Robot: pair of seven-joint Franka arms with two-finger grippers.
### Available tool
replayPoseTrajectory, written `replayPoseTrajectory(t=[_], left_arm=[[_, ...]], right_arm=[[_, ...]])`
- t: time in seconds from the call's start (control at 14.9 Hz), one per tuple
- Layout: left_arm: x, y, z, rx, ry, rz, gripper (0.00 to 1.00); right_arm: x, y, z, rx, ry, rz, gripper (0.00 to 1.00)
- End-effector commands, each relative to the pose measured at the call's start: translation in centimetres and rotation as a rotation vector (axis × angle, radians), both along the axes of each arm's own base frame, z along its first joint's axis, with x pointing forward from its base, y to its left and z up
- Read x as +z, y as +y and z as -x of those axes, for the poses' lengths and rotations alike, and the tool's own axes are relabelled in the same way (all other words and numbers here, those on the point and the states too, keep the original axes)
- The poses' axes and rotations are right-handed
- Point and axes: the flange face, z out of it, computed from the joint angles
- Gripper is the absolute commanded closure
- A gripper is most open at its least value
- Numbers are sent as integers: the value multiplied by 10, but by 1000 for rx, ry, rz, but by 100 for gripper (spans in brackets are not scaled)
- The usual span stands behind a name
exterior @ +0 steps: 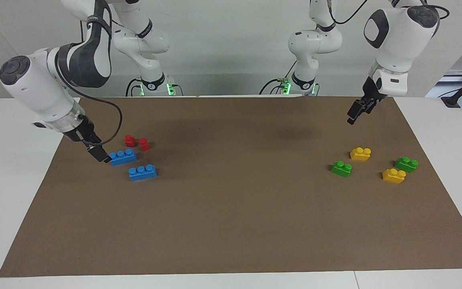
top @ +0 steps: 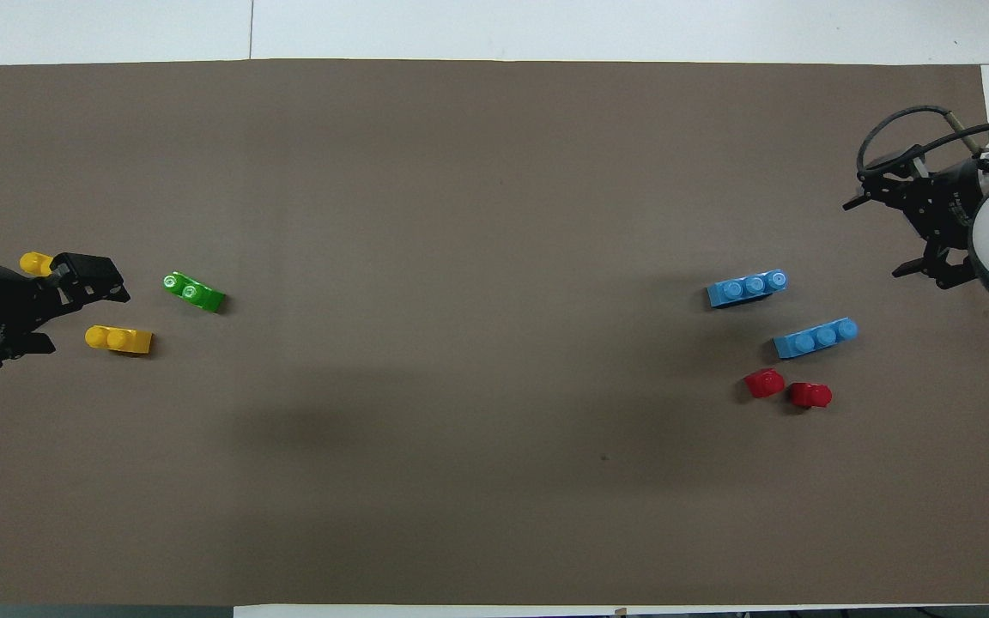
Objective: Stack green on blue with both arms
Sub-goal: 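Move the left gripper over the green brick while the right gripper nears the blue brick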
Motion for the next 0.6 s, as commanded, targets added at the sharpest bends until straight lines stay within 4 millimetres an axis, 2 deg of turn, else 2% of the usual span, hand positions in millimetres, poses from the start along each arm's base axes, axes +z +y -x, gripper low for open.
replayPoseTrajectory(t=[0.0, 0.2, 0.54], left_arm=[[-26, 15, -8, 112, 5, 14, 0], [-56, 17, -28, 230, 10, 24, 0], [-101, 19, -51, 353, 24, 33, 0]], right_arm=[[-19, 1, -8, -184, 37, -51, 1], [-28, 1, -10, -345, 52, -86, 2], [-68, -4, -11, -338, 98, -85, 1]])
